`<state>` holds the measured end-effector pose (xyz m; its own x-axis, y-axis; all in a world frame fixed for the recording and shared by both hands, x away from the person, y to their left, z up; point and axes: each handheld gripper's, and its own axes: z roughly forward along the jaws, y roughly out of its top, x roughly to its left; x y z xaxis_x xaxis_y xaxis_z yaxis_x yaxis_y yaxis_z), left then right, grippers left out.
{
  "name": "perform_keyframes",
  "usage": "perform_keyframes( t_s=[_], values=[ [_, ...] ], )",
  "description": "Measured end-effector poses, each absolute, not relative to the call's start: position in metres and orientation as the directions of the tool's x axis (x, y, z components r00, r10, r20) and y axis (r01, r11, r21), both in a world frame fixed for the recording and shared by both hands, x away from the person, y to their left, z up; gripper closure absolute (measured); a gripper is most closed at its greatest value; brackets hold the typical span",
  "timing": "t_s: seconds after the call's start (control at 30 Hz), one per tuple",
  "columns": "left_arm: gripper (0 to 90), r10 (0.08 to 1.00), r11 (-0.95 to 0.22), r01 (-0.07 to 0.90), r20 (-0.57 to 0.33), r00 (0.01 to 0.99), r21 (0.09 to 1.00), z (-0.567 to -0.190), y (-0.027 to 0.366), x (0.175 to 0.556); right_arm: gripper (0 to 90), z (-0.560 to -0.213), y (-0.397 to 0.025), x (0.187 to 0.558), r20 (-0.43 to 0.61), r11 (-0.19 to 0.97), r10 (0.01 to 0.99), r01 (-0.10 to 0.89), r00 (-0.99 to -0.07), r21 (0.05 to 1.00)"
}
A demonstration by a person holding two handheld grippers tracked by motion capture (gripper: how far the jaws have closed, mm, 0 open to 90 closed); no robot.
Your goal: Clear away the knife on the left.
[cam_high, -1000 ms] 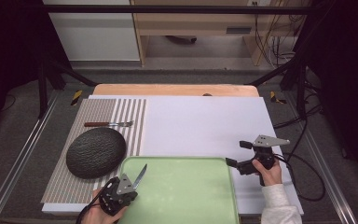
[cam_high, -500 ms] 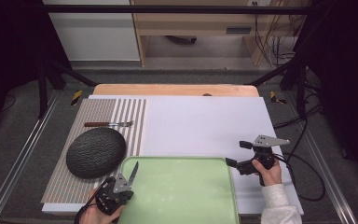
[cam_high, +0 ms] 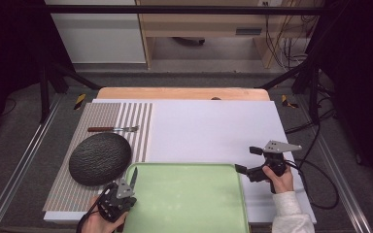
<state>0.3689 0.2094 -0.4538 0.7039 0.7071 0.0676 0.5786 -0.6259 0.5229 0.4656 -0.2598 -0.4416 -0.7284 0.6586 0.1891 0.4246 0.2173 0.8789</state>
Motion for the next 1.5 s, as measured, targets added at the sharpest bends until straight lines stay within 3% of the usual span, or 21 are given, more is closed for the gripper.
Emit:
perform_keyframes(
  t_s=[0.17, 0.37, 0.9, 1.2, 1.5],
  values=[
    [89.1, 0.703, -0.62, 0.567, 0.061, 0.709, 0.543, -0.452, 0.209, 0.369, 0.6, -0.441, -0.26, 0.465, 0.188, 0.216, 0.659, 0.423, -0.728, 0.88],
    [81.9, 0.695, -0.598, 0.55, 0.036, 0.718, 0.583, -0.447, 0.212, 0.372, 0.6, -0.441, -0.26, 0.466, 0.19, 0.214, 0.659, 0.424, -0.727, 0.88],
    [29.1, 0.638, -0.54, 0.442, 0.005, 0.77, 0.716, -0.432, 0.227, 0.389, 0.6, -0.441, -0.26, 0.465, 0.19, 0.211, 0.66, 0.422, -0.727, 0.882],
    [9.6, 0.633, -0.543, 0.39, 0.057, 0.772, 0.744, -0.422, 0.24, 0.399, 0.6, -0.441, -0.26, 0.466, 0.192, 0.212, 0.66, 0.424, -0.727, 0.88],
    [2.2, 0.597, -0.622, 0.336, 0.152, 0.787, 0.707, -0.408, 0.255, 0.414, 0.6, -0.441, -0.26, 0.466, 0.192, 0.209, 0.659, 0.423, -0.727, 0.882]
  ],
)
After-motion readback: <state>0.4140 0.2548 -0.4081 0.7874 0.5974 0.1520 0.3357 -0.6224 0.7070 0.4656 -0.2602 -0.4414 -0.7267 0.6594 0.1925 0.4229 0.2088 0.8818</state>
